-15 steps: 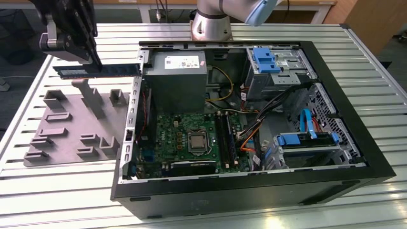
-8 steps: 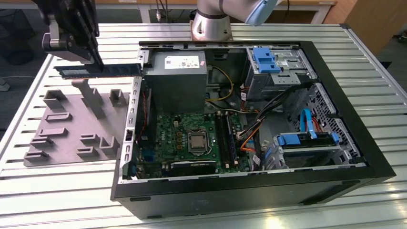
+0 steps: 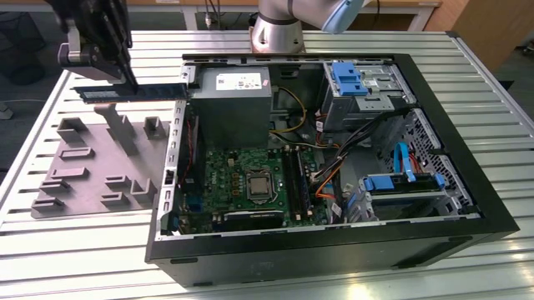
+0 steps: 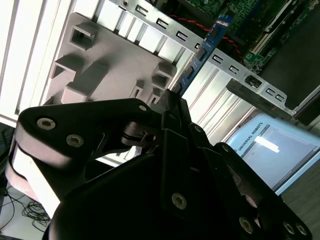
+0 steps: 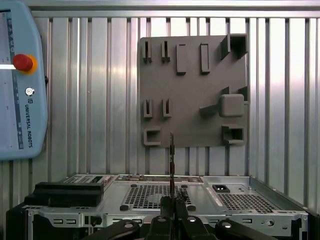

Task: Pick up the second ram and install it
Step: 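Pick up the second ram and move it above second insertion slot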

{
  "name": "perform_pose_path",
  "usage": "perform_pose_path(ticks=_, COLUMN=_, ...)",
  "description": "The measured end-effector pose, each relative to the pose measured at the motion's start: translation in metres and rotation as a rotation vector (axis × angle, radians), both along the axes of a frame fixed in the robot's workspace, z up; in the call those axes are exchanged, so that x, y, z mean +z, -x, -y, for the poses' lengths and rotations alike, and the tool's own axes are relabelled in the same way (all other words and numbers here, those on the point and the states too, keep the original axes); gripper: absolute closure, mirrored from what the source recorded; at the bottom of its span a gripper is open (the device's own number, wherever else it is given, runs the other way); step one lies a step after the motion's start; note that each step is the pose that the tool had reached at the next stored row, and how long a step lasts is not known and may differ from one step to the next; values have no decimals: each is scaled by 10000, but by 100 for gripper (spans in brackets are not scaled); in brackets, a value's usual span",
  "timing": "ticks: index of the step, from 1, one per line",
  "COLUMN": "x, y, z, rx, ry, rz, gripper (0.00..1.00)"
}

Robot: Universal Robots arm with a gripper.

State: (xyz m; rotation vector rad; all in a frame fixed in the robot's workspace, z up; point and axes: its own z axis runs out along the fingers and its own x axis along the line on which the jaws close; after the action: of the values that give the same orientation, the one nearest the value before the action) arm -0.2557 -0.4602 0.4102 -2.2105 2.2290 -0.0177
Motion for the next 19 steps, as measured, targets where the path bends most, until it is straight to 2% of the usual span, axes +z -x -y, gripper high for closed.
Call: perform_pose_path(ticks=19, x=0, y=-167, z=0, rx=0, ry=0, rz=0, gripper=86)
